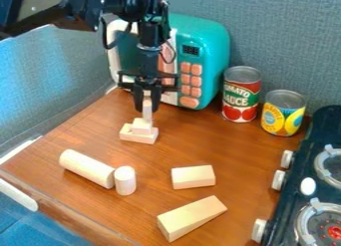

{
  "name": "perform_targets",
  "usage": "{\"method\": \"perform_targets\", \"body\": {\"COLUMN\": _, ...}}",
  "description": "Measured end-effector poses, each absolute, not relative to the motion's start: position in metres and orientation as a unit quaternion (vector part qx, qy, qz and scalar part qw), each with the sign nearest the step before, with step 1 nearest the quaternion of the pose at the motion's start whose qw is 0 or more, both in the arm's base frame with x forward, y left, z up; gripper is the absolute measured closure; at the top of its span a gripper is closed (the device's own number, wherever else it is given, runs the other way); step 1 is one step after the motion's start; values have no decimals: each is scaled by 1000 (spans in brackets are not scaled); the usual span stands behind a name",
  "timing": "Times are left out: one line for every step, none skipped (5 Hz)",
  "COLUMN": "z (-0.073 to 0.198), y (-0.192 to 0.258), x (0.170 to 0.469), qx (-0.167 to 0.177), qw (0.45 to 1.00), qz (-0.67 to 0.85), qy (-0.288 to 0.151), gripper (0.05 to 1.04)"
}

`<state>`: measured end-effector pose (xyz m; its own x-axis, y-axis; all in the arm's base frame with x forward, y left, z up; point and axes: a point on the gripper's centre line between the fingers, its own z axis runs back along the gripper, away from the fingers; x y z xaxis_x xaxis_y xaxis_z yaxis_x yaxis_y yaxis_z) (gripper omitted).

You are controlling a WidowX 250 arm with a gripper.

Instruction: Put the white figure on top of the cube

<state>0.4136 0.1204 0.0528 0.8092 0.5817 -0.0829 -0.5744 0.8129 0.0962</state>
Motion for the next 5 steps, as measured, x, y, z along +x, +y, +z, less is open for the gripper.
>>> {"method": "perform_targets", "body": {"z": 50, "y": 127, "x": 407, "qx": 33, "qw": 946, "qz": 315, "qy": 71, "gripper": 789}}
{"method": "perform_targets", "body": {"z": 47, "y": 131, "x": 400, "qx": 29, "qw": 942, "qz": 322, "qy": 85, "gripper": 789}}
{"method": "perform_targets", "body": {"z": 47, "y": 129, "x": 397, "qx": 26, "qw": 944, "qz": 316, "qy": 95, "gripper": 789}}
{"method": "perform_targets", "body": {"z": 42, "y": 127, "x": 393, "qx": 25, "qw": 944, "qz": 314, "qy": 103, "gripper": 789}}
{"method": "perform_targets", "body": {"z": 39, "y": 128, "x": 393, "qx": 29, "qw": 943, "qz": 316, "qy": 102, "gripper": 789}}
